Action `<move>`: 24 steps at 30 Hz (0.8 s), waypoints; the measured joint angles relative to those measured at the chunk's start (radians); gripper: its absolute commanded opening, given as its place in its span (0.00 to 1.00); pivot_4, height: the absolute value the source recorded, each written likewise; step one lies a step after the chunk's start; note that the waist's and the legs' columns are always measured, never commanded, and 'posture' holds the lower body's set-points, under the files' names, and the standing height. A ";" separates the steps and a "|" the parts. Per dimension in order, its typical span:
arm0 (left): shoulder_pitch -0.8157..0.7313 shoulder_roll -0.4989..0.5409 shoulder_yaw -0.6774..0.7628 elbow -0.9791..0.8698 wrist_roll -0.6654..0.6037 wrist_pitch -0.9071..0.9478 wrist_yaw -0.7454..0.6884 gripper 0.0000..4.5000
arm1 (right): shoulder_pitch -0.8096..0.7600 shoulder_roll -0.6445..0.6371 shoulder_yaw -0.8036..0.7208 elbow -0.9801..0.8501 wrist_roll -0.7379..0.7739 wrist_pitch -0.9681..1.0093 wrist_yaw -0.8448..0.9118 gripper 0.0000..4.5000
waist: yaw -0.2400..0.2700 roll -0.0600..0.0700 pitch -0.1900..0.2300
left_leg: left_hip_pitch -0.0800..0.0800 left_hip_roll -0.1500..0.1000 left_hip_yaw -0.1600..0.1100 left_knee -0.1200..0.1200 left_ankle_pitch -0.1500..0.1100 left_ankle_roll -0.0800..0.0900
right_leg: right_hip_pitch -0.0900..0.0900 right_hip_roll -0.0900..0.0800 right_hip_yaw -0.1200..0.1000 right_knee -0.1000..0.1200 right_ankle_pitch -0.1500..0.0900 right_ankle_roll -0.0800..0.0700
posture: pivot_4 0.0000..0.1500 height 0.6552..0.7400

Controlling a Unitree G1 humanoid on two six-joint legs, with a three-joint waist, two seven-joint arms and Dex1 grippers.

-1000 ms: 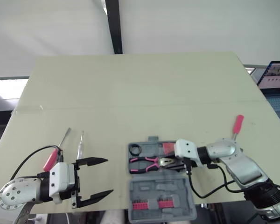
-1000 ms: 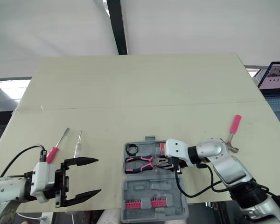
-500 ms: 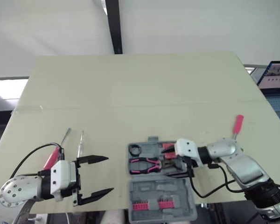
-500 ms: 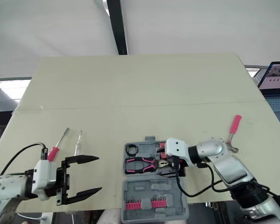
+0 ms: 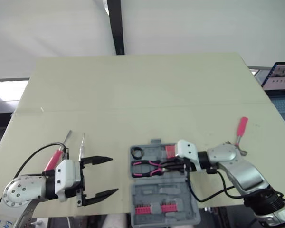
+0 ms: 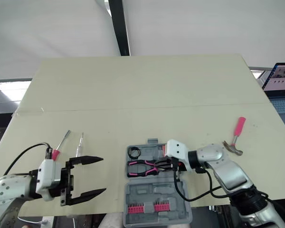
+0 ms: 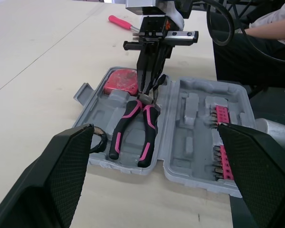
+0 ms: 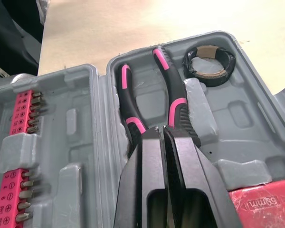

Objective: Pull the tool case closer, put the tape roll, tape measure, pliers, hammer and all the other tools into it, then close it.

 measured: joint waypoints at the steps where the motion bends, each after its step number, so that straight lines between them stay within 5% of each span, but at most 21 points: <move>1: -0.003 0.000 0.000 -0.001 -0.001 0.004 0.003 1.00 | -0.005 0.005 0.001 0.000 0.000 0.007 -0.002 0.01 | 0.000 0.000 0.000 | 0.000 0.000 0.000 0.000 0.000 0.000 | 0.000 0.000 0.000 0.000 0.000 0.000 | 1.00 1.00; 24: 0.025 0.008 0.015 -0.058 -0.004 0.050 0.046 1.00 | -0.061 0.094 0.055 0.190 -0.064 -0.089 0.000 0.01 | -0.006 0.000 0.000 | 0.000 0.000 0.000 0.000 0.000 0.000 | 0.000 0.000 0.000 0.000 0.000 0.000 | 1.00 1.00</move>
